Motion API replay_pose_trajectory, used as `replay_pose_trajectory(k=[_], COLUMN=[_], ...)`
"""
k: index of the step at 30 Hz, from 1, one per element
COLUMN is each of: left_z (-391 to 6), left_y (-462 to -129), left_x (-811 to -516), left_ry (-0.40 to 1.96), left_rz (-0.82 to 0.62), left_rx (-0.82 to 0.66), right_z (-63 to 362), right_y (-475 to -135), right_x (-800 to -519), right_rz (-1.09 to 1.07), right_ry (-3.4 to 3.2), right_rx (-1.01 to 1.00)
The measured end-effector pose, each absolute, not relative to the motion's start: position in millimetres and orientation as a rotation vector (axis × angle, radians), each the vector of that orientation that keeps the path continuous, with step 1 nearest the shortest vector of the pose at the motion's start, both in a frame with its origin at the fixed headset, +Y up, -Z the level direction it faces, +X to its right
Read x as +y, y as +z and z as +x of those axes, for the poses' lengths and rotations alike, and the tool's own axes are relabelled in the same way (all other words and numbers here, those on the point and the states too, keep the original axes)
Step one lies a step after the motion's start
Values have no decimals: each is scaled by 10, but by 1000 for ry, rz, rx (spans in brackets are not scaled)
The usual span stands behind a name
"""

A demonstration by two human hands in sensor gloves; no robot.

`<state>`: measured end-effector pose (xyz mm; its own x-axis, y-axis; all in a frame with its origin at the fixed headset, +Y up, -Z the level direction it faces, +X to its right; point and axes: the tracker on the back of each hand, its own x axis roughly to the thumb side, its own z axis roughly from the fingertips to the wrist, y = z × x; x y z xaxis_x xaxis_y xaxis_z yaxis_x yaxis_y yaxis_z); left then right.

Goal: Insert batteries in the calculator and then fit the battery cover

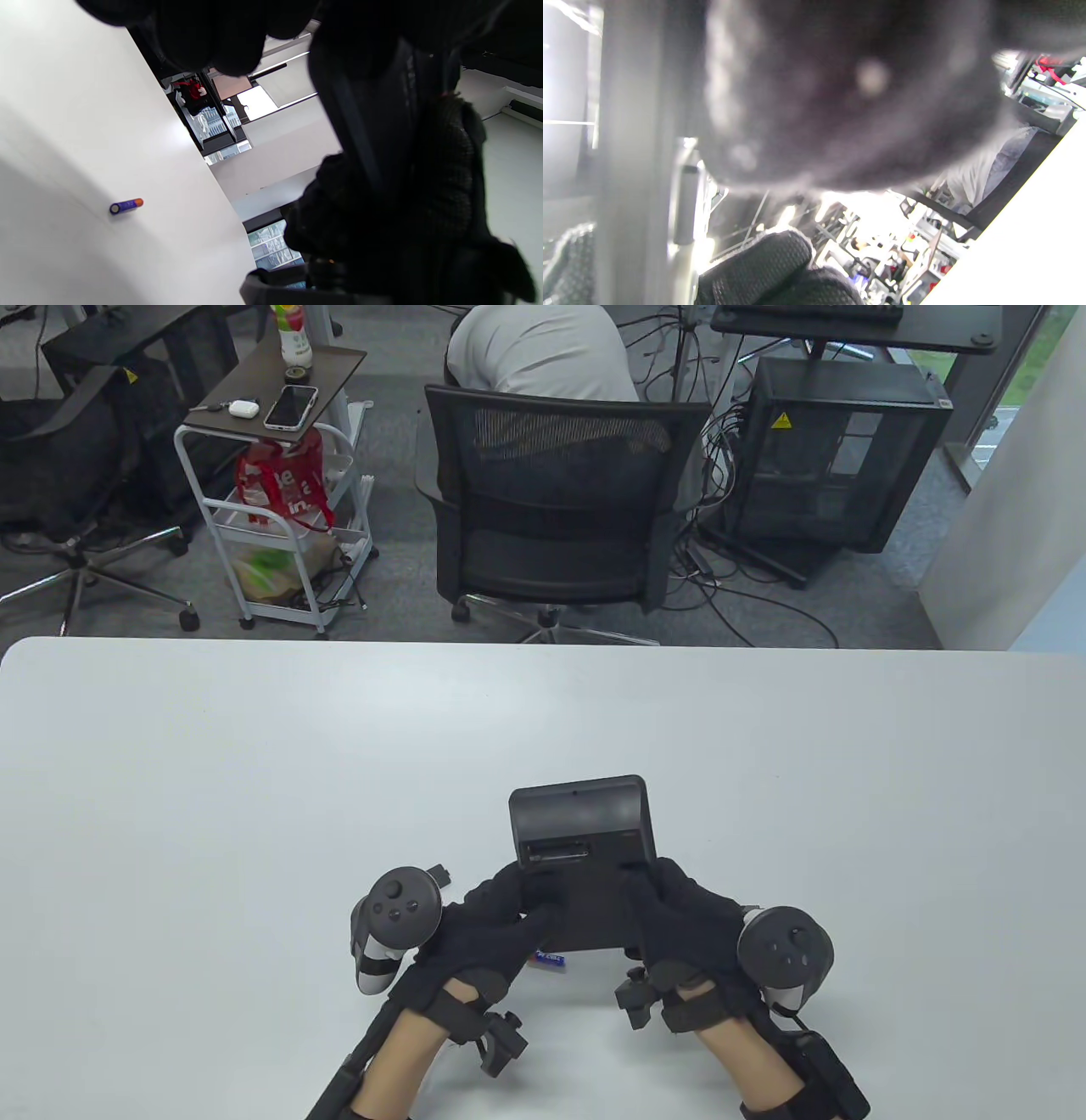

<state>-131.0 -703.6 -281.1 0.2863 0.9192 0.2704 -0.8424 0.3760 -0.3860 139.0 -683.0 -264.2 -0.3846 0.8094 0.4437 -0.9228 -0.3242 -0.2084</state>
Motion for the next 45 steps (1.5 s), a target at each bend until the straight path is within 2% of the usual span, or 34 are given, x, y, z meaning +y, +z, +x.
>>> replay_pose_trajectory(k=[10,19,30,38,45], left_z=[-1313,-1533,-2091,-2379,-2518], left_y=[-2862,-2911,-3048,-3075,-3056], left_x=[-7049,-6985,-7108,-7170,-7175], left_ry=[1406,1396,1396,1372,1306], left_rz=[-229,-107,59,138,184], left_rx=[-485,-438,-165,-14,64], right_z=[1364,1440,1409,1119,584], right_y=[-2715,-2746,-2830,-2847,-2790], right_x=[-6946,-6993,-7091,-7138,-7302], right_rz=[309,330,374,522,718], right_ry=[1913,1903,1988,2320,2682], right_rx=[-433,-438,-369,-235,-39])
